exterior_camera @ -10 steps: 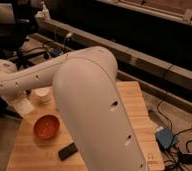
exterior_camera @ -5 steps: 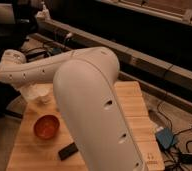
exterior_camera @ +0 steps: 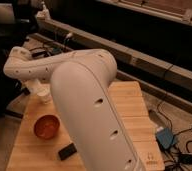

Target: Place the white sponge in the ceramic cup

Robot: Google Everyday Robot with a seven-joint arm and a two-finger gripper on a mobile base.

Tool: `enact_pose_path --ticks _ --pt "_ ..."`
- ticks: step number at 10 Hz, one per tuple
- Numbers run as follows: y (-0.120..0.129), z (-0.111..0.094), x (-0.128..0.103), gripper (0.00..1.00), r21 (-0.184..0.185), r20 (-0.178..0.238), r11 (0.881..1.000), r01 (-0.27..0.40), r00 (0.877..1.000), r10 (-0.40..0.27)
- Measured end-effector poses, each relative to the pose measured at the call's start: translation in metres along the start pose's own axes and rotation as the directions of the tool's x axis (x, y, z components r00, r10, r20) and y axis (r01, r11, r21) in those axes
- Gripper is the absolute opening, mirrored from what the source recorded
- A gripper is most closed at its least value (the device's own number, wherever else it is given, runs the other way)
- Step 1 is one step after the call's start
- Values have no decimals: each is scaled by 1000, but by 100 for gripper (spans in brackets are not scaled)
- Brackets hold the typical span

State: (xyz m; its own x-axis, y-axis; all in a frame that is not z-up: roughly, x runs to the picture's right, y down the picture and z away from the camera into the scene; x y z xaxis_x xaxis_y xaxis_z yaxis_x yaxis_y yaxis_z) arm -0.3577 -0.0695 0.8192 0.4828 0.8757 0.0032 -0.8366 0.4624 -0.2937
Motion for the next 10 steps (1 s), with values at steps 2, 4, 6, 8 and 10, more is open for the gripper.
enact_pose_path --ticks 2,4,6,8,10 --pt "-12 7 -1 45 18 -3 1000 -4 1000 4" --pt "-19 16 0 45 27 -7 1000 -4 1000 4" --pt "-19 24 1 51 9 -6 1000 -11 1000 11" --pt "-18 30 1 71 -9 1 1000 -21 1000 21" --pt "-17 34 0 80 -9 12 1000 -23 1000 23"
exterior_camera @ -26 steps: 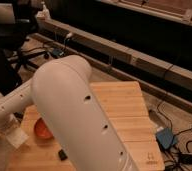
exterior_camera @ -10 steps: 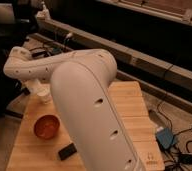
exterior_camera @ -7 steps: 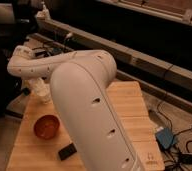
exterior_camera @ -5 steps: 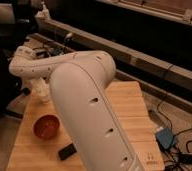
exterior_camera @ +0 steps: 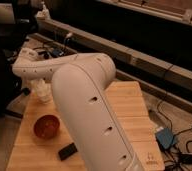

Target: Place the white sponge in the ceramic cup

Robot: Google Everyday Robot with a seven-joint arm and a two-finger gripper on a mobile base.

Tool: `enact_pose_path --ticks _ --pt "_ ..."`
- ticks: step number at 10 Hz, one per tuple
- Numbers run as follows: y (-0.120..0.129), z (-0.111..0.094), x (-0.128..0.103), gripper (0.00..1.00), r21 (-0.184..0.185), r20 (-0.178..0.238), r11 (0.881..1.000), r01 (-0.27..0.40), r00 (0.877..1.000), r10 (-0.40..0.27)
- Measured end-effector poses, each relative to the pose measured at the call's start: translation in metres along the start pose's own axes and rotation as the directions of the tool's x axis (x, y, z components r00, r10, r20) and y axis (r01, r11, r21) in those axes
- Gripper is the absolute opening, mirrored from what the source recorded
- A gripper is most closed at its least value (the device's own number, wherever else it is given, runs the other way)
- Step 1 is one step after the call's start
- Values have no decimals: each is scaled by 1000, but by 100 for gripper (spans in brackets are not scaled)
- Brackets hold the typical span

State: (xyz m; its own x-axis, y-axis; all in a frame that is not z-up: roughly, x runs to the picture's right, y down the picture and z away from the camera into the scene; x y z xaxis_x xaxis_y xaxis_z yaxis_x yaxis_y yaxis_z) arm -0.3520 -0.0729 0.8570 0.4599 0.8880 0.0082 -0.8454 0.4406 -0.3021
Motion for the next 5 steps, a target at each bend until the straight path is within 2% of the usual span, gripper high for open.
enact_pose_path --ticks 5 --pt "2 8 0 80 11 34 1000 -7 999 7"
